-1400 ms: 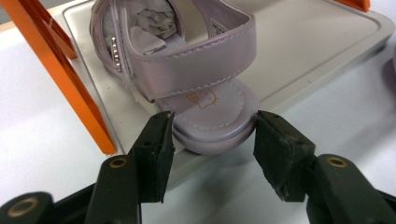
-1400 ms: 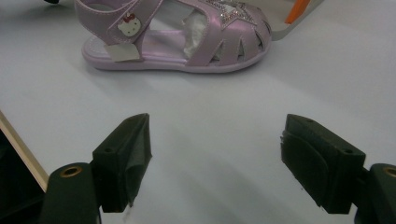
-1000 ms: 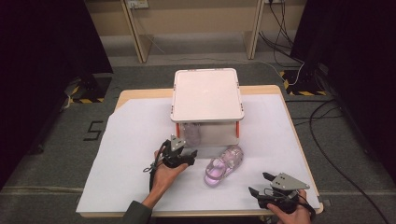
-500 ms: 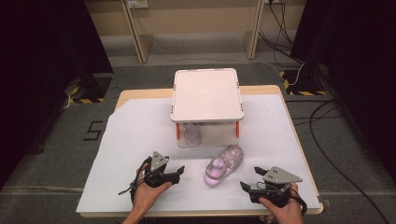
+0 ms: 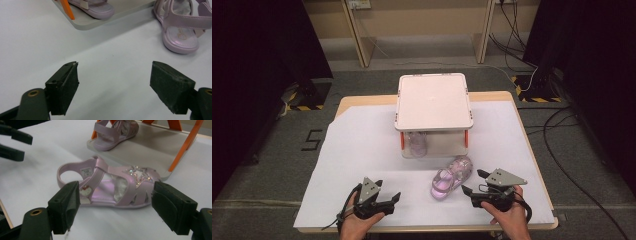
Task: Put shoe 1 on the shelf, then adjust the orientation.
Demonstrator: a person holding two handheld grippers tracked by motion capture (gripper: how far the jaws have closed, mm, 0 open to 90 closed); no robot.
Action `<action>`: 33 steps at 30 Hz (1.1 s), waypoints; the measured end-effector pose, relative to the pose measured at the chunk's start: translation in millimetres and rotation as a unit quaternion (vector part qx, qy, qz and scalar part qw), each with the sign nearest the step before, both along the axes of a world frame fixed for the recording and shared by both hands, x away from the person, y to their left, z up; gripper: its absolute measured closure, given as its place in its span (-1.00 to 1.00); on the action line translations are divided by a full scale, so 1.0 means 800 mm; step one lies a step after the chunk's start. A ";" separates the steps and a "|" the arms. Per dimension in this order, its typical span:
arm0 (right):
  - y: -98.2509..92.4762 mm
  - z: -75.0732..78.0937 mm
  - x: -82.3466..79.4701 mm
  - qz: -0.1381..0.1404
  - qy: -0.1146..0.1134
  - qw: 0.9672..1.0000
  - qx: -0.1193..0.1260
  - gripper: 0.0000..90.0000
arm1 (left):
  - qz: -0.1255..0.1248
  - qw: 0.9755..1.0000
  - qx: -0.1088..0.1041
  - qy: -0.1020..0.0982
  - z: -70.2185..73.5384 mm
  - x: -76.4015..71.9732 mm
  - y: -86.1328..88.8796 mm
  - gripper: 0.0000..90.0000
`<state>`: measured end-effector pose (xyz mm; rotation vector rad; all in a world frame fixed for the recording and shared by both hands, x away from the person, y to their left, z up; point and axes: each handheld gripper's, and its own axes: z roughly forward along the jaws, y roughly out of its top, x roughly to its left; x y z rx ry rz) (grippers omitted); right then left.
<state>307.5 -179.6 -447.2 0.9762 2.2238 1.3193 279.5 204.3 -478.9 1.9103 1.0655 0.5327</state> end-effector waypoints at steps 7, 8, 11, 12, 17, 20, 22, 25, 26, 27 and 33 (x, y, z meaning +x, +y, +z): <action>0.013 0.004 0.009 0.005 -0.003 1.000 -0.006 -0.48 | -0.002 1.000 0.004 0.008 -0.009 -0.014 0.003 -0.51; 0.019 0.005 0.011 0.007 -0.001 1.000 -0.011 -0.48 | -0.003 1.000 0.007 0.007 -0.009 -0.015 0.004 -0.51; 0.031 0.004 0.015 0.011 -0.004 1.000 -0.022 -0.48 | -0.002 1.000 0.002 0.010 -0.010 -0.021 0.006 -0.51; 0.035 0.004 0.017 0.012 -0.004 1.000 -0.026 -0.47 | -0.003 1.000 0.000 0.010 -0.010 -0.023 0.006 -0.51; 0.060 0.002 0.028 0.020 -0.007 0.999 -0.040 -0.46 | -0.011 1.000 0.000 0.012 -0.012 -0.032 0.006 -0.51; 0.074 -0.002 0.035 0.021 -0.008 0.998 -0.052 -0.45 | -0.011 1.000 0.002 0.015 -0.014 -0.033 0.007 -0.51; 0.081 -0.004 0.037 0.020 -0.007 0.998 -0.058 -0.44 | -0.011 1.000 0.002 0.017 -0.015 -0.033 0.008 -0.51; 0.088 -0.005 0.041 0.014 -0.013 0.997 -0.073 -0.44 | -0.013 1.000 0.002 0.018 -0.015 -0.033 0.007 -0.51; 0.089 -0.005 0.042 0.014 -0.013 0.997 -0.079 -0.44 | -0.014 1.000 0.004 0.015 -0.015 -0.033 0.006 -0.51; 0.091 -0.006 0.043 0.012 -0.009 0.996 -0.083 -0.44 | -0.016 1.000 0.005 0.012 -0.014 -0.033 0.006 -0.51; 0.095 -0.014 0.041 0.007 -0.007 0.994 -0.107 -0.46 | -0.013 1.000 0.006 0.014 -0.015 -0.032 0.006 -0.51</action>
